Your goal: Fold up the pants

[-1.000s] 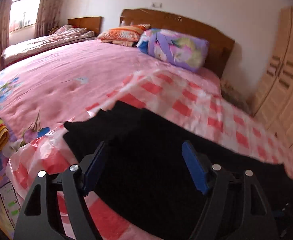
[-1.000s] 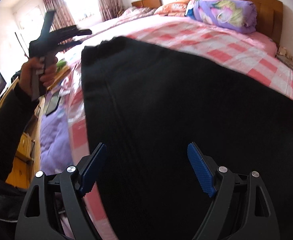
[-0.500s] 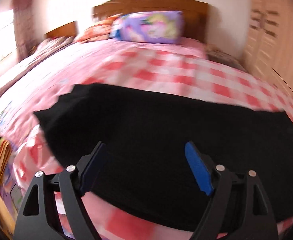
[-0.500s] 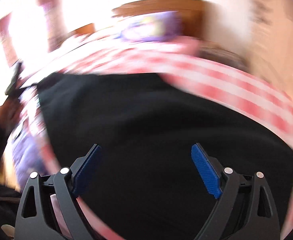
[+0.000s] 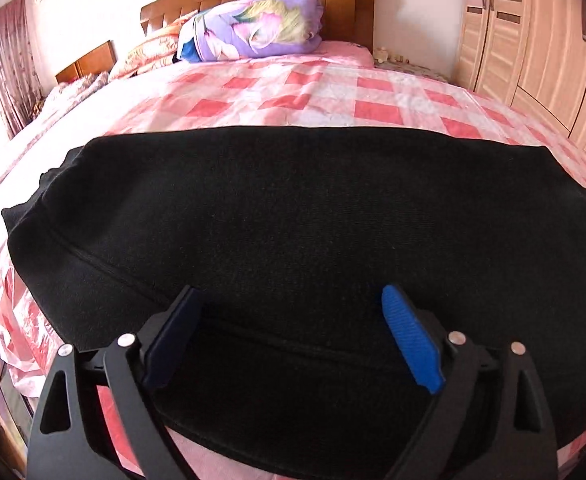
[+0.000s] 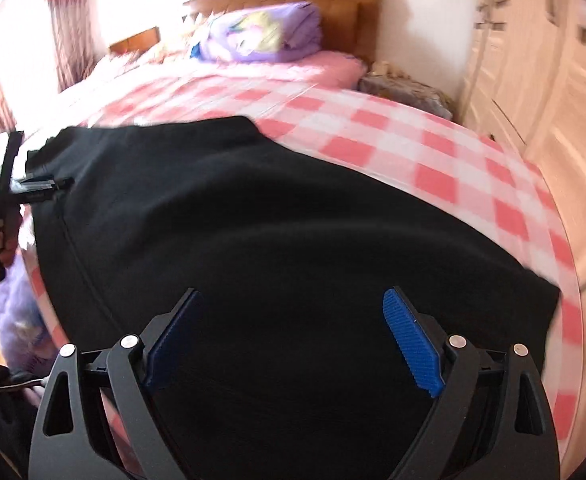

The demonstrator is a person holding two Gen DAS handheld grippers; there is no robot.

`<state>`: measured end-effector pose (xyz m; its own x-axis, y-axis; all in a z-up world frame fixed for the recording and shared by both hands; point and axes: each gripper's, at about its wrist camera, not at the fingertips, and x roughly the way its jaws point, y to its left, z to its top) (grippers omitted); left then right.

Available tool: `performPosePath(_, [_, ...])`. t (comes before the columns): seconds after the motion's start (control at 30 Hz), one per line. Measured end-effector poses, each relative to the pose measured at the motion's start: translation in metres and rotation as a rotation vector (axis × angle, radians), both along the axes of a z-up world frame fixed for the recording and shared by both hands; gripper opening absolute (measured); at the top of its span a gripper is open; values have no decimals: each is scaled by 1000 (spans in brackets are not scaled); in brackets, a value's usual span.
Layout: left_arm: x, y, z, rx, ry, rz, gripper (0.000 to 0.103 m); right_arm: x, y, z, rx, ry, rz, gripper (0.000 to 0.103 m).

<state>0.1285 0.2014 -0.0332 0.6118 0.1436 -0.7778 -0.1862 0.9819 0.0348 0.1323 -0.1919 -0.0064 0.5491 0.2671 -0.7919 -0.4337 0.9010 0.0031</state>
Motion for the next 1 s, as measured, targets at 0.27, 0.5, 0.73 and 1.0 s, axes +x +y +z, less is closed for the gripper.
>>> performPosePath(0.27, [5,4,-3,-21,12,-1,100,-35,-66,-15,61,96,33,89])
performPosePath(0.5, [8,4,-3,-24,10,11,102,-62,-87,24,73,-33,-52,90])
performPosePath(0.73, [8,4,-4,-27,3,15,102,-91,-128,-3,-24,24,-143,90])
performPosePath(1.0, [7,4,-4,-26,-7,17,102,-110,-111,8,41,-26,-108,92])
